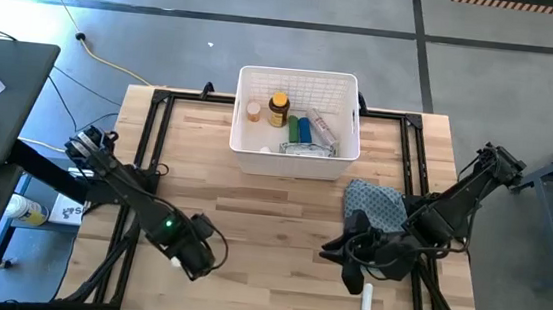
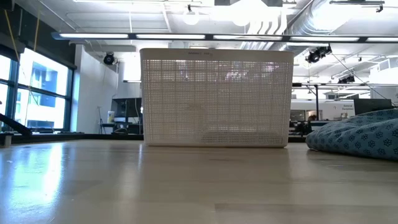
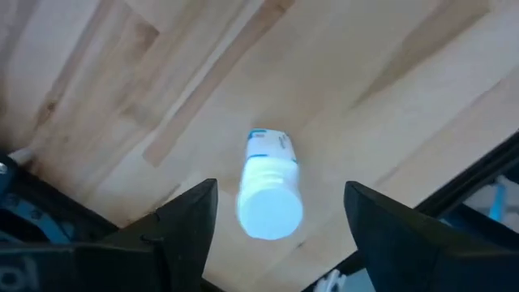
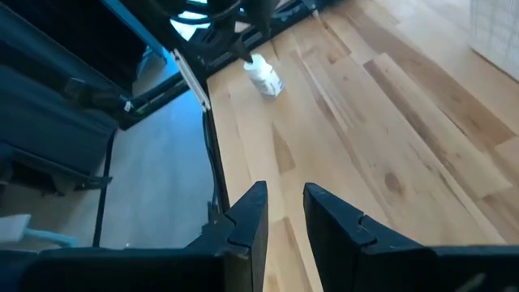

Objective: Pick & place medical supplies in basket/bin
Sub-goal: Put the white and blue medicine bottle into the white bin

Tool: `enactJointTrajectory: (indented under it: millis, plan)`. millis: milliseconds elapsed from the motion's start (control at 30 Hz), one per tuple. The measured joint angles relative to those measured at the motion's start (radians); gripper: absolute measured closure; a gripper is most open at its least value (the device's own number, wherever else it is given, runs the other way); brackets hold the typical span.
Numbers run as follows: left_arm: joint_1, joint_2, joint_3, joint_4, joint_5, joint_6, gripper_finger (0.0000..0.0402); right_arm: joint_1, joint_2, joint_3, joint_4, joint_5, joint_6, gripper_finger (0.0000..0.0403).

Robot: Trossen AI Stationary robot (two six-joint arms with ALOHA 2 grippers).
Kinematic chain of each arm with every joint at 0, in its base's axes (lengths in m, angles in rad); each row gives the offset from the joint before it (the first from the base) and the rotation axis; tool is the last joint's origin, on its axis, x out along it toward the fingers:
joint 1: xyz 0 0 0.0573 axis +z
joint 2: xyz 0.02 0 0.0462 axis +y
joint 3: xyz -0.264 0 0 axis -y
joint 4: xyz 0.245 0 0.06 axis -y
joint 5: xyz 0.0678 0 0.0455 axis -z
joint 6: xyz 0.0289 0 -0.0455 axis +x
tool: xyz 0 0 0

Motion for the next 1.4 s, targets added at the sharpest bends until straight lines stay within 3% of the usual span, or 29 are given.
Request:
enactJointTrajectory:
  millis: [333,667,900,1400]
  plan:
    - [0.001,0.027,0.002,-0.018,0.005,0.072,0.0006,-0.003,0.000,0.000,-0.015,0.000,0.014,0.0329]
    - [-0.061,0.057,-0.012,0.007,-0.012,0.087,0.0036,-0.003,0.000,0.000,-0.018,0.006,0.064,0.0329]
    - [-0.115,0.057,-0.124,0.140,0.067,0.066,0.0036,-0.003,0.000,0.000,-0.018,0.021,0.087,0.0329]
    - [-0.111,0.056,-0.139,0.157,0.015,0.072,0.0040,-0.003,0.000,0.000,-0.018,0.053,0.125,0.0329]
